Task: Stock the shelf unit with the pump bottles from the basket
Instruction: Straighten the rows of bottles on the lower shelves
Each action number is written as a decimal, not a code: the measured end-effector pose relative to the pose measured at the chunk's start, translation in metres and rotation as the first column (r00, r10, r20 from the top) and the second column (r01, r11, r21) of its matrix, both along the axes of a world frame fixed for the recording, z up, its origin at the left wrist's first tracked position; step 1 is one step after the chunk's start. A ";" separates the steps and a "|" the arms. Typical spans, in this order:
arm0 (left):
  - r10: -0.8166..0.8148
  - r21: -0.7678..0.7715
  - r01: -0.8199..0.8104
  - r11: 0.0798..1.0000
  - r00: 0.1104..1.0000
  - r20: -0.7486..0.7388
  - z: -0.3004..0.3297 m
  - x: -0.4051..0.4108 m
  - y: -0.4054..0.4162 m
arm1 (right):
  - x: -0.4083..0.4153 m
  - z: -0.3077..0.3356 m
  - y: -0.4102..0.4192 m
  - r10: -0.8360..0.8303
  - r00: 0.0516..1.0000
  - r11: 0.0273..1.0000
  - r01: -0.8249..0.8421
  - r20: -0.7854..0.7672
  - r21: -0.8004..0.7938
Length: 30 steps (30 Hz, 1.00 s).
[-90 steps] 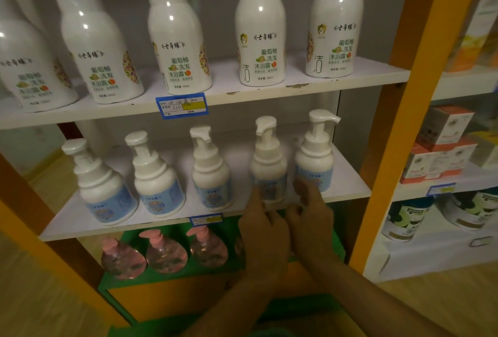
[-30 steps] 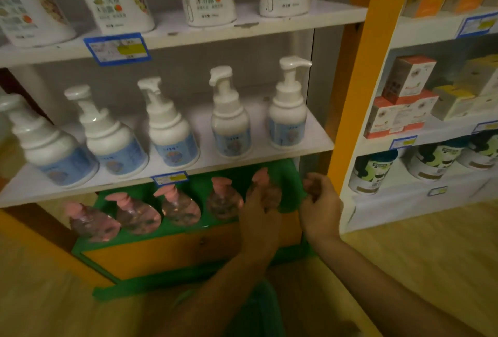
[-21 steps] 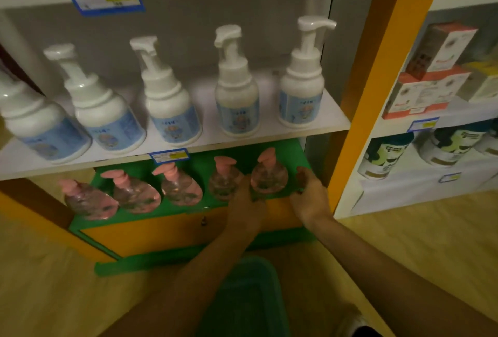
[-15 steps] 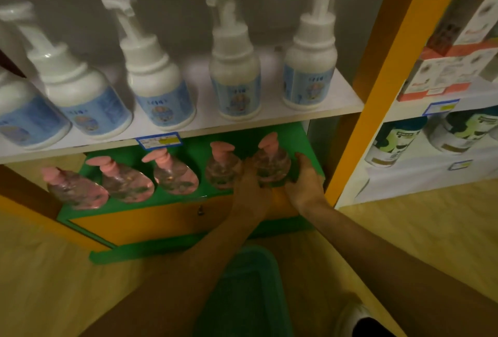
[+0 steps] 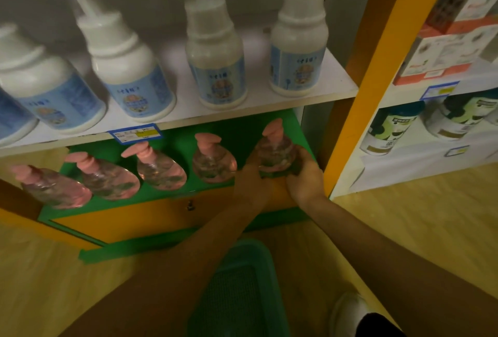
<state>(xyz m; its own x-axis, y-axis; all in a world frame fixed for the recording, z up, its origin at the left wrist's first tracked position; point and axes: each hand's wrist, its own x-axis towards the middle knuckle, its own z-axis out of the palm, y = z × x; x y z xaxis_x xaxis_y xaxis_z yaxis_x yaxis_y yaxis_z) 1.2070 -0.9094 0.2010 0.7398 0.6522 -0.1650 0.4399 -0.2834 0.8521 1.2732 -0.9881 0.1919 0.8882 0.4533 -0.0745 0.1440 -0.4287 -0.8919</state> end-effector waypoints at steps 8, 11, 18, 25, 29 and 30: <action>0.002 0.112 0.006 0.994 0.997 -0.077 -0.017 0.014 -0.009 | 0.009 -0.004 -0.010 -0.027 1.000 0.999 0.027 -0.001 0.019; 0.039 0.072 -0.036 0.997 0.998 -0.044 -0.020 0.016 -0.009 | 0.008 -0.004 -0.010 -0.040 0.999 0.998 0.040 -0.003 0.038; -0.003 0.130 0.016 0.991 0.996 -0.094 -0.017 0.023 -0.011 | 0.011 -0.005 -0.010 -0.098 0.995 0.991 0.097 0.003 0.091; -0.065 0.130 0.077 0.989 0.993 -0.096 -0.018 0.026 -0.013 | 0.021 -0.010 -0.012 -0.098 0.995 0.991 0.100 -0.021 0.094; -0.060 0.086 0.063 0.994 0.998 -0.033 -0.014 0.016 -0.015 | 0.014 -0.016 -0.003 -0.266 0.957 0.963 0.259 0.113 0.076; -0.042 0.085 0.042 0.995 0.999 0.001 -0.014 0.009 -0.017 | 0.010 -0.016 0.001 -0.335 0.927 0.942 0.322 0.170 0.099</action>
<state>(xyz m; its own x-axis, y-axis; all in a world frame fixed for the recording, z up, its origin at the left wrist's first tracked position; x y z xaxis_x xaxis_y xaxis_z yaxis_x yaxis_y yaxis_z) 1.2159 -0.9261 0.1874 0.7672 0.6323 -0.1076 0.4234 -0.3732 0.8255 1.2833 -0.9870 0.1754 0.9835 0.1323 0.1231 0.1681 -0.4194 -0.8921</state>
